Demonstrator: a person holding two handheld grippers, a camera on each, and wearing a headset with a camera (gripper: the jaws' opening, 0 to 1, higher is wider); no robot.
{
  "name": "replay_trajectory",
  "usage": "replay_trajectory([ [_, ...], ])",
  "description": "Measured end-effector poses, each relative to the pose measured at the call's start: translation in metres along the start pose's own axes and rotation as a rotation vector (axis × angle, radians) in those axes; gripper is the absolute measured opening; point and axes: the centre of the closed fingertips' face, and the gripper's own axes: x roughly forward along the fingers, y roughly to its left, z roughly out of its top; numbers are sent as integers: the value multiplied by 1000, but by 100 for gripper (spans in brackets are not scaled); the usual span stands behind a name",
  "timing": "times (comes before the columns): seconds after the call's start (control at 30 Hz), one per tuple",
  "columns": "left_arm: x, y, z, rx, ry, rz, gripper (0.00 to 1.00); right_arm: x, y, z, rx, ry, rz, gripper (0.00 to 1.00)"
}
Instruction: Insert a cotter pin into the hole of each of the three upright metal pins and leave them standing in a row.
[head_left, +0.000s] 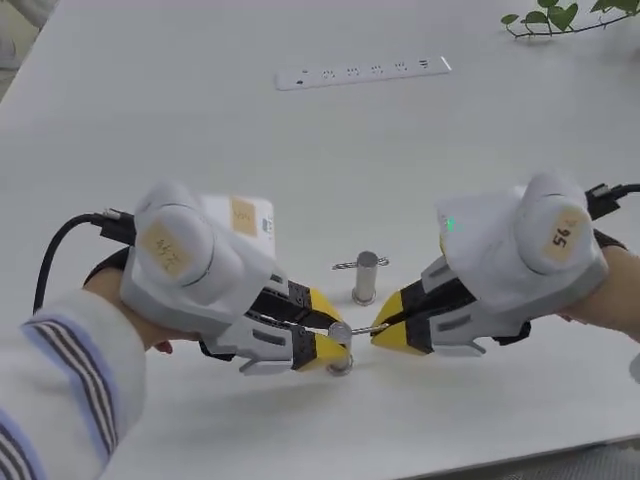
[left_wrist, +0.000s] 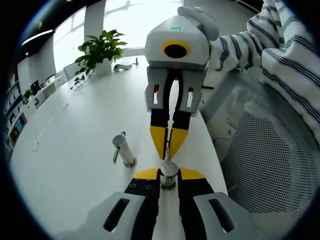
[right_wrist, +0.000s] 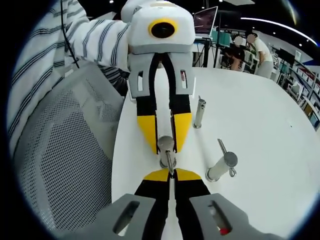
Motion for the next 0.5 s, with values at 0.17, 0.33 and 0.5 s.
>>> replay_trajectory([
  [0.17, 4, -2, 3, -2, 3, -4, 10, 6, 3, 3, -45, 16, 2, 0],
  [0.33, 4, -2, 3, 3, 3, 3, 10, -2, 1, 3, -6, -40, -11, 23],
  [0.5, 4, -1, 3, -9, 6, 17, 10, -12, -5, -5, 8, -30, -38, 8],
])
